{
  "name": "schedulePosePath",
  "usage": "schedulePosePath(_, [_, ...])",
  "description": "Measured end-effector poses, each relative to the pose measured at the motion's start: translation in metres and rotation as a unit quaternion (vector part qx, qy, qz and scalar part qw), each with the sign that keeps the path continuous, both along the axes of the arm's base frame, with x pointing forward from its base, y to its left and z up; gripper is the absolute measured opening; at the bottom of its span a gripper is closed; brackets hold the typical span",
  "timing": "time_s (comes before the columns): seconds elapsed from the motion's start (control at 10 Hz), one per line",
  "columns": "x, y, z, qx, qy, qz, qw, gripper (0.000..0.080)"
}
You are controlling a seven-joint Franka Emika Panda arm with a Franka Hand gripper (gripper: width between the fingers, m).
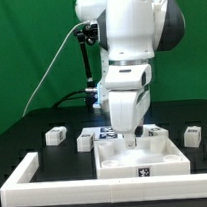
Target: Assemble one leg
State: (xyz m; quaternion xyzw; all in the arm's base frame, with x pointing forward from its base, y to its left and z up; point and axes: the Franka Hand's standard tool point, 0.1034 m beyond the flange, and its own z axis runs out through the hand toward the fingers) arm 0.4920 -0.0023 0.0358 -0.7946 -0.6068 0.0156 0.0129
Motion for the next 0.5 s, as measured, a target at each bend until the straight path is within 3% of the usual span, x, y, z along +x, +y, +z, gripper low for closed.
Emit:
schedulePosePath(0.2, [0.0022, -0.0079, -0.0014, 0.0, -0.017, 0.087, 0.996, 0.0649])
schedulePosePath(0.5, [0.0018, -0.008, -0.0017, 0.0, -0.017, 0.083, 0.996, 0.0649])
